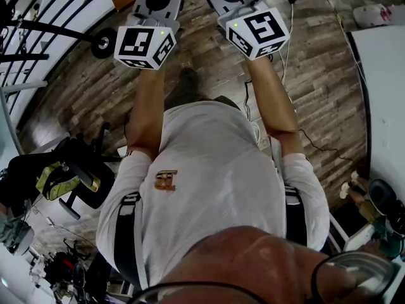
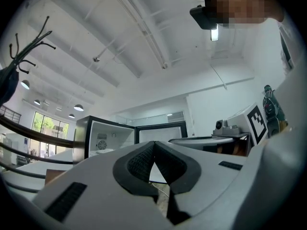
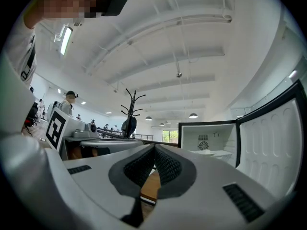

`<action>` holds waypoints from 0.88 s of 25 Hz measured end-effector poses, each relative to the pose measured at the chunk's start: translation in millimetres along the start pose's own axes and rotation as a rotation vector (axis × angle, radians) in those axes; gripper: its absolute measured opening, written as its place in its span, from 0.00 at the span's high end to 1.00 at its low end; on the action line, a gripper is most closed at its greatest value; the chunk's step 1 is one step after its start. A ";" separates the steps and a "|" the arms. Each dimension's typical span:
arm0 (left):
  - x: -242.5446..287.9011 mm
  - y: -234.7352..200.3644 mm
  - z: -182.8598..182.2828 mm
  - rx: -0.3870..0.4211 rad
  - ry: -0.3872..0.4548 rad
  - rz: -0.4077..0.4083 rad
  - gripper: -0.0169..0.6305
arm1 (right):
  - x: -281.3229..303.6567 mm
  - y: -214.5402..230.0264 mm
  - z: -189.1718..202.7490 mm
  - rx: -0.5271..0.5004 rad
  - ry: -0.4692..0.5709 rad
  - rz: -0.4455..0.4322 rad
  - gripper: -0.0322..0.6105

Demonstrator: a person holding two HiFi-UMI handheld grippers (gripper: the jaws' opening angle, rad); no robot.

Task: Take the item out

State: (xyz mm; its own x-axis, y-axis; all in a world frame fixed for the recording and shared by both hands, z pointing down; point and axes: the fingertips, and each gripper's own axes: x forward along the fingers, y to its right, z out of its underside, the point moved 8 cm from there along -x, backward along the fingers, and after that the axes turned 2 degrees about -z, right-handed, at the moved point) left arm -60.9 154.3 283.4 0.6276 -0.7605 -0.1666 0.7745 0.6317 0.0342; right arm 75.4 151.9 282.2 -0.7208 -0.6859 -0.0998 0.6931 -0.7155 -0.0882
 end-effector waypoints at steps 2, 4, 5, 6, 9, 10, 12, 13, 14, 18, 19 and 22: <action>10.8 -8.8 2.6 -0.001 0.003 0.002 0.95 | 8.7 9.7 1.9 -0.003 -0.001 0.003 0.90; 23.8 -18.7 5.3 0.000 0.006 0.004 0.95 | 19.0 22.0 3.5 -0.006 -0.002 0.006 0.90; 31.0 -23.9 7.0 0.001 0.007 0.005 0.95 | 24.6 29.0 4.4 -0.007 -0.002 0.009 0.90; 38.5 -29.3 8.9 0.001 0.007 0.006 0.95 | 30.4 36.1 5.6 -0.007 -0.003 0.012 0.90; 59.6 -47.9 15.2 -0.003 0.007 0.009 0.95 | 49.5 55.7 10.4 -0.011 -0.009 0.017 0.90; 66.3 -54.5 16.8 -0.003 0.008 0.009 0.95 | 56.3 62.0 11.8 -0.012 -0.010 0.018 0.90; 80.4 -68.3 19.8 0.000 0.008 0.010 0.95 | 70.5 75.4 14.8 -0.013 -0.012 0.021 0.90; 88.0 -75.6 21.6 0.001 0.009 0.011 0.95 | 78.0 82.8 16.4 -0.013 -0.013 0.023 0.90; 95.9 -82.9 23.8 0.002 0.009 0.012 0.95 | 85.7 90.4 18.3 -0.014 -0.013 0.026 0.90; 127.2 -112.5 34.6 0.000 0.004 0.018 0.95 | 117.1 120.4 26.7 -0.013 -0.020 0.037 0.90; 135.0 -120.2 36.7 -0.002 0.002 0.021 0.95 | 125.3 127.5 28.4 -0.012 -0.023 0.040 0.90; 159.3 -143.7 39.2 -0.007 0.001 0.029 0.95 | 150.7 149.0 30.8 -0.011 -0.029 0.048 0.90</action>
State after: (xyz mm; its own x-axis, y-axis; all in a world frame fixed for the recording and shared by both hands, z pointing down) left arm -69.1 -63.5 290.6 0.6500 -0.7414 -0.1671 0.7551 0.6548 0.0322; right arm 69.7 -62.1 284.6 -0.6864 -0.7233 -0.0757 0.7270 -0.6800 -0.0947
